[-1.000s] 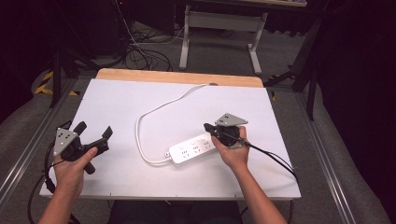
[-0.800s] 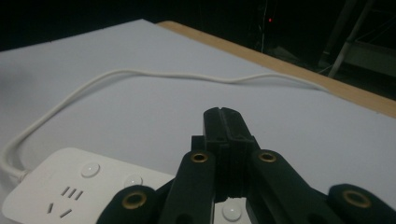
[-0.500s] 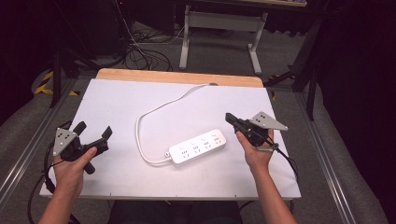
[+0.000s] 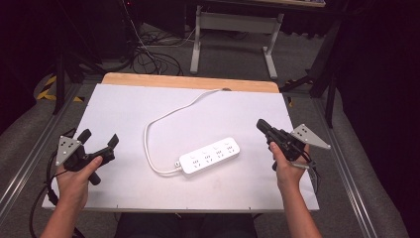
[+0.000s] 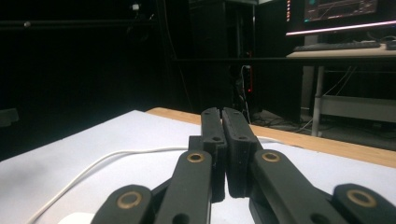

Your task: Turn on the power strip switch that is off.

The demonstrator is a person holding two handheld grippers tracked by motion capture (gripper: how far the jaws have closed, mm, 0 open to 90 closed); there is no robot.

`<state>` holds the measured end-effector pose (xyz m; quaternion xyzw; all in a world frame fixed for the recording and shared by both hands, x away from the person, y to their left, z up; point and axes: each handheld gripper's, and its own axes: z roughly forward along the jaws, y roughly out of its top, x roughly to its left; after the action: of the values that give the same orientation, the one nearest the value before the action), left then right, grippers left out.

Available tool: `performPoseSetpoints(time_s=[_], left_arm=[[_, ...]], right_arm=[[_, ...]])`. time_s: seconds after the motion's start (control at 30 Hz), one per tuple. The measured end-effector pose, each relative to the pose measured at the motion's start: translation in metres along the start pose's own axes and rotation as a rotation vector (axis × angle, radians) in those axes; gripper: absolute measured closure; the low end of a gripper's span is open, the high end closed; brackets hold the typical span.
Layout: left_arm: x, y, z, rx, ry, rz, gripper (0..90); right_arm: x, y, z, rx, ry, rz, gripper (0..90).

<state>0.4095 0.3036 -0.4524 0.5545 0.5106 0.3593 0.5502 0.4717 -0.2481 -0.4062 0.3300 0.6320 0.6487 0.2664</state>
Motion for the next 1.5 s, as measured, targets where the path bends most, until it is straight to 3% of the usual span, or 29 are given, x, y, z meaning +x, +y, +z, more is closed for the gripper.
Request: performPoseSetpoints(time_s=[0.27,0.5,0.6,0.93,1.03,1.13,1.2,1.43,1.5], left_arm=[[-0.001,0.0,0.0,0.0,-0.002,0.002,4.8],[0.0,0.0,0.0,-0.001,-0.001,-0.001,4.8],[0.0,0.0,0.0,-0.002,0.0,0.003,4.8],[0.0,0.0,0.0,-0.003,0.0,0.004,4.9],[0.001,0.0,0.0,-0.004,0.001,0.001,4.9],[0.001,0.0,0.0,-0.003,0.001,0.0,4.9],[0.0,0.0,0.0,0.0,0.0,0.0,4.9],[0.001,0.0,0.0,-0.003,0.003,0.001,4.9],[0.001,0.0,0.0,-0.003,0.003,0.001,4.9]], right_arm=[[0.0,-0.009,-0.013,0.005,0.025,-0.002,89.7],[0.003,-0.013,-0.009,0.042,0.02,-0.021,75.5],[0.003,-0.013,-0.009,0.04,0.015,0.0,66.7],[0.002,-0.012,-0.009,0.036,0.004,0.0,56.0],[0.002,-0.013,-0.007,0.033,0.009,-0.006,49.3],[0.003,-0.015,-0.006,0.032,-0.034,-0.039,42.1],[0.002,-0.015,-0.005,0.031,-0.038,-0.041,37.8],[0.003,-0.02,-0.003,0.069,0.006,-0.067,6.5],[0.003,-0.02,-0.003,0.065,0.014,-0.066,5.3]])
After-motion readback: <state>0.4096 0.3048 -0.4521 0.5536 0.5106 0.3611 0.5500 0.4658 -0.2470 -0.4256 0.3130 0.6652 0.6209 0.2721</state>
